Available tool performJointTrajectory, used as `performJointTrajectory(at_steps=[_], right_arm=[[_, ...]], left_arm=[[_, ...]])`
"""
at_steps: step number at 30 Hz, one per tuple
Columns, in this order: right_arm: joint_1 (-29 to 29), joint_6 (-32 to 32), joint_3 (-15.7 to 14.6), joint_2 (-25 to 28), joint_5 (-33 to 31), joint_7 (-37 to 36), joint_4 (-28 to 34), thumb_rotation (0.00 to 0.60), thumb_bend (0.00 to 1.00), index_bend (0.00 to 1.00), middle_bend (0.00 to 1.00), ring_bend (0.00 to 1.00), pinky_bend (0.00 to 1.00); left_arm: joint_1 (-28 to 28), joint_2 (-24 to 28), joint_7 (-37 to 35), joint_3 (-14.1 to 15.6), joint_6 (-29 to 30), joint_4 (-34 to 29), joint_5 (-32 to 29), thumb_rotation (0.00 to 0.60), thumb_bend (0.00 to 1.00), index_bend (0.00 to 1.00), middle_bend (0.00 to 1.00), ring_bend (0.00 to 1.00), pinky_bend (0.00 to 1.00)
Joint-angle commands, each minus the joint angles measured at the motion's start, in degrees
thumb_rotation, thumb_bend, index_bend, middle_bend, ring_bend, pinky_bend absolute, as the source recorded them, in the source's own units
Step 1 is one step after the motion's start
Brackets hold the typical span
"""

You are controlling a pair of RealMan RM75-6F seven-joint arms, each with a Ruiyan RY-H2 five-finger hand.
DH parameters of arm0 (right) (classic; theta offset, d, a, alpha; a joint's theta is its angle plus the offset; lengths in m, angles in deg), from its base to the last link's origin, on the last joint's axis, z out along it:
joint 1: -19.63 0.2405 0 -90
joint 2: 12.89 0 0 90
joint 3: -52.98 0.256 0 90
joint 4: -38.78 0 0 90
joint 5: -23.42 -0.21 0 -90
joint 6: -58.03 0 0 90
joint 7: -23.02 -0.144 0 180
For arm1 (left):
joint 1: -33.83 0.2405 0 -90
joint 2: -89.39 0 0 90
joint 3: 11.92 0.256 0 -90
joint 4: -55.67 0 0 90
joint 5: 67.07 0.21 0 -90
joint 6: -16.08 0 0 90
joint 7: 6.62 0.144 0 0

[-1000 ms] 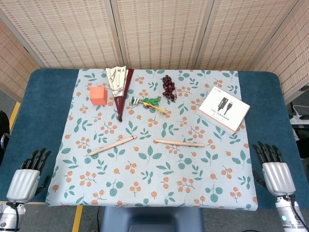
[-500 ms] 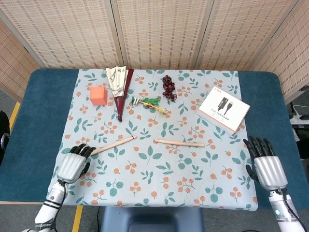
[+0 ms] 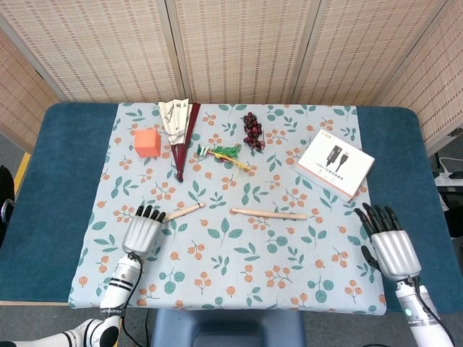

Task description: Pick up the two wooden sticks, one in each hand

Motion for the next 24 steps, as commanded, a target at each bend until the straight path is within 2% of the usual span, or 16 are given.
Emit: performJointTrajectory(at_steps=[1,10,17,24], right_arm=[[0.1,0.2,-0.2,0.0,0.0,-0.3,-0.1,0.600,0.34,0.00,0.00,0.00,0.00],[0.0,0.0,-0.4,0.4,-0.3,-1.3,-0.6,0.600,0.34,0.00,0.00,0.00,0.00],[0.1,0.3,-0.6,0.5,-0.6,-1.4,-0.8,0.600,0.34,0.00,0.00,0.00,0.00],[0.6,1.0,-0.5,0.1,-1.2,-0.4,-0.7,0.600,0.33,0.00,0.00,0.00,0.00]], left_arm=[[-1.0,-1.4,1.2,-0.5,-0.8,2.1,-1.8,0.600,0.48,0.29,0.33,0.21,0.25],[-2.1,-3.2,3.6,0.1,-0.6,5.4,-3.8,0.600,0.48,0.32,0.38,0.24,0.25],[-2.7,-4.4,4.0,0.7,0.1,8.1,-4.1,0.600,0.48,0.50,0.56,0.35,0.25],[-3.1,-5.0,1.0,1.5,1.9,11.1,-2.0,0.600,0.49,0.66,0.71,0.44,0.25]])
